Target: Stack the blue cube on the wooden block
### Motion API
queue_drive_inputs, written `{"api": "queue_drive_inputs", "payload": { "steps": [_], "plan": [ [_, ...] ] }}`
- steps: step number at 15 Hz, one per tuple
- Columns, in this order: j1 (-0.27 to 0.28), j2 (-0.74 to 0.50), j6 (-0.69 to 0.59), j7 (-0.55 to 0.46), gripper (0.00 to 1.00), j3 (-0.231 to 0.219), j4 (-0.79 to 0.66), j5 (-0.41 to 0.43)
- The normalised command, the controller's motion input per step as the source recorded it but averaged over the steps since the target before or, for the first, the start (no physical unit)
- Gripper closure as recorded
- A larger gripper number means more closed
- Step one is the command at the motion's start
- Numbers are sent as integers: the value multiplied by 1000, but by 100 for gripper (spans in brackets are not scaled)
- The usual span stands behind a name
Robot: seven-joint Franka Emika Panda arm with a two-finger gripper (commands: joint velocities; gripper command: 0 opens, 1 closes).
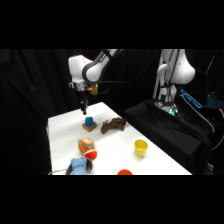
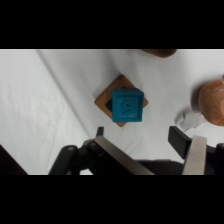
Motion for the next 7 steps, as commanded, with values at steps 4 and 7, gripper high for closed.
{"api": "queue_drive_inputs", "payload": {
  "steps": [4,7],
  "plan": [
    [77,-241,-303,5,0,-55,49,-50],
    [102,-152,-335,103,0,-77,110,-105]
  ]
}}
